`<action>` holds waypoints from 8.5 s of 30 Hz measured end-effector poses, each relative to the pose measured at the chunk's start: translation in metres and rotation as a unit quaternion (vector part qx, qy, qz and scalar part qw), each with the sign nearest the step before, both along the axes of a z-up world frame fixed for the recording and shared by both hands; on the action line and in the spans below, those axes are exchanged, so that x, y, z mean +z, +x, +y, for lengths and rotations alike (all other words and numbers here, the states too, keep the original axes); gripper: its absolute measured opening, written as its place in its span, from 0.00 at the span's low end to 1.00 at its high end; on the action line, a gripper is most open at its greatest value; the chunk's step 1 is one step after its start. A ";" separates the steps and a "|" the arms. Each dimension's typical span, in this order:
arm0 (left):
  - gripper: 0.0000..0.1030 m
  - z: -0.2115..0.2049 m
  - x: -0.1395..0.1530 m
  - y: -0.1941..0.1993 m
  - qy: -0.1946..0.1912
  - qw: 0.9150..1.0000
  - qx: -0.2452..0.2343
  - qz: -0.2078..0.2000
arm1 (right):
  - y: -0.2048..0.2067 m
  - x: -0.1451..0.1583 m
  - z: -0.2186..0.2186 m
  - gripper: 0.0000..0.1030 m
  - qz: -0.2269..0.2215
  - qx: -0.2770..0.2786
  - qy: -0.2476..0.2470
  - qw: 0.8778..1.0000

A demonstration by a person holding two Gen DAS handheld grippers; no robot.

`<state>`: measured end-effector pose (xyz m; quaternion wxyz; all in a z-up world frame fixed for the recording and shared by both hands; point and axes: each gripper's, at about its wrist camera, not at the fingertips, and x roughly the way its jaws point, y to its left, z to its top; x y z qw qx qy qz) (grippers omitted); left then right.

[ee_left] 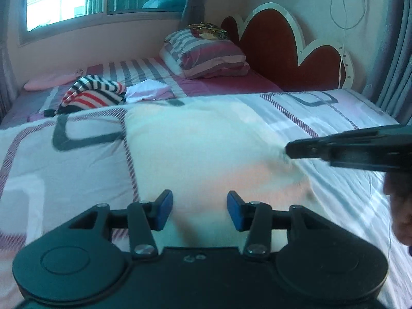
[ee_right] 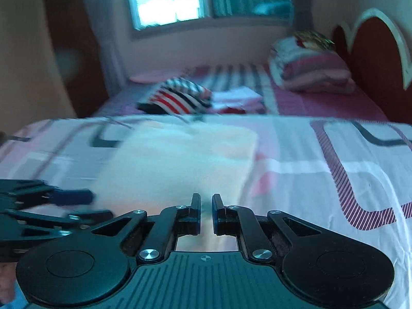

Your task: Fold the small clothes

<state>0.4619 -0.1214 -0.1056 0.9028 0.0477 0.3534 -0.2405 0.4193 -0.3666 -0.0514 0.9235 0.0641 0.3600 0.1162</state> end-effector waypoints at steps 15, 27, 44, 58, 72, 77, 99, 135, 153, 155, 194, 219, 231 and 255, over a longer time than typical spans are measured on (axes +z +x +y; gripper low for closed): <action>0.42 -0.002 -0.008 -0.060 0.030 0.999 -0.016 0.019 | -0.087 -0.014 0.014 0.08 0.049 0.007 -0.006 0.999; 0.47 0.006 -0.007 -0.080 0.041 0.998 -0.030 0.022 | -0.090 -0.028 0.007 0.08 0.074 0.000 -0.008 0.997; 0.69 0.060 -0.005 0.024 -0.120 0.985 0.057 0.106 | -0.026 -0.018 -0.061 0.57 0.069 -0.083 0.232 0.967; 0.68 0.070 -0.046 0.091 -0.243 0.946 0.093 0.193 | 0.043 -0.065 -0.094 0.57 0.123 -0.070 0.357 0.923; 0.26 0.028 -0.009 0.087 -0.129 0.983 0.062 0.112 | 0.044 -0.011 -0.021 0.29 0.076 -0.022 0.140 0.987; 0.26 0.055 0.023 0.066 -0.110 0.990 0.051 0.075 | 0.022 0.022 0.011 0.29 0.048 -0.004 0.127 0.991; 0.28 0.247 0.023 0.015 -0.067 0.984 0.129 0.099 | 0.010 0.000 0.236 0.29 0.089 0.086 0.188 0.974; 0.29 0.244 0.021 0.009 -0.045 0.988 0.129 0.073 | 0.027 -0.015 0.223 0.18 0.055 0.050 0.076 0.994; 0.29 0.224 0.002 -0.129 0.032 0.987 0.154 0.041 | -0.128 -0.024 0.261 0.19 0.043 0.140 -0.061 0.987; 0.31 0.224 0.002 -0.130 0.036 0.986 0.155 0.041 | -0.123 -0.032 0.255 0.19 0.050 0.124 -0.048 0.990; 1.00 0.212 0.137 -0.394 0.015 0.970 0.216 -0.107 | -0.364 0.114 0.222 1.00 -0.046 0.012 -0.051 0.998; 0.99 0.206 0.155 -0.407 -0.008 0.967 0.206 -0.148 | -0.401 0.148 0.196 1.00 -0.112 -0.012 -0.029 0.993; 0.99 0.201 0.156 -0.407 -0.001 0.970 0.190 -0.154 | -0.403 0.149 0.188 1.00 -0.116 -0.018 -0.021 0.993; 0.99 0.197 0.158 -0.404 0.008 0.969 0.191 -0.155 | -0.407 0.151 0.176 1.00 -0.124 -0.012 -0.015 0.992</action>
